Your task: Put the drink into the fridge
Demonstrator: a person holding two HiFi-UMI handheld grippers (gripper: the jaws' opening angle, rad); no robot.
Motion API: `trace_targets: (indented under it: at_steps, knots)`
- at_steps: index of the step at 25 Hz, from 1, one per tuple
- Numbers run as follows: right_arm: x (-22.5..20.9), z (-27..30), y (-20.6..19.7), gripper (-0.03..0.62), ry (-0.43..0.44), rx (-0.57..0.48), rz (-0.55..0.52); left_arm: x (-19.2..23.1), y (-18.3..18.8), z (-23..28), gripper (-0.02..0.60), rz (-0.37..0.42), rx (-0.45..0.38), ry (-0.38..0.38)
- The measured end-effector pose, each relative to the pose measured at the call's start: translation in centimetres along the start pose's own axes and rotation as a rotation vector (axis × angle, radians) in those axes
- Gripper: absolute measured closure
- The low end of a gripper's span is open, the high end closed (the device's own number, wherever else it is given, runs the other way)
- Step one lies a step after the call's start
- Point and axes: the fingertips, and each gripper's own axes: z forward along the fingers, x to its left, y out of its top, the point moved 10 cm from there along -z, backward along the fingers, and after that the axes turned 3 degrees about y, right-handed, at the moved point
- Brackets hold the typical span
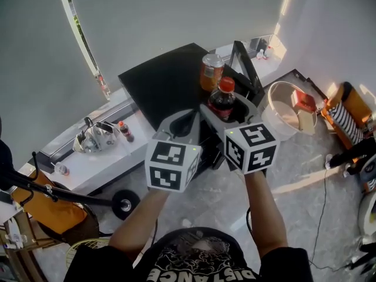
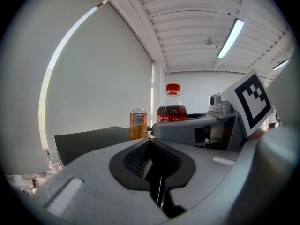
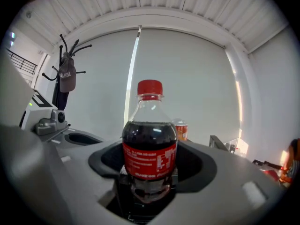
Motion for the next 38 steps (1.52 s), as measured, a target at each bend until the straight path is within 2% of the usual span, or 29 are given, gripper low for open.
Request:
trace_targets:
  at_steps: [7,13,17,26,38]
  knots:
    - [-2.3,-3.4,-1.8,0.286,-0.038,0.009,0.022,-3.8,-0.6,1.2,0.577,-0.008,0.01,-0.046]
    - [-5.1,-5.2,-4.1,0.286,-0.019,0.026,0.027,-6.9,-2.1,3.2,0.577,-0.026,0.013,-0.005]
    - [-7.5,-5.8,-5.8,0.286,0.025,0.01,0.023,-9.0,-3.2,4.9,0.577,-0.037,0.002,0.081]
    - [-12.4,-4.7,-9.0,0.286,0.21,0.01,0.003,-12.0,-5.9,8.2,0.577,-0.101,-0.017,0.278]
    - [-15.6,-3.4,-13.1,0.286,0.455,0.004,-0.009,-15.4,-9.0,9.4,0.577,-0.144,-0.022,0.569]
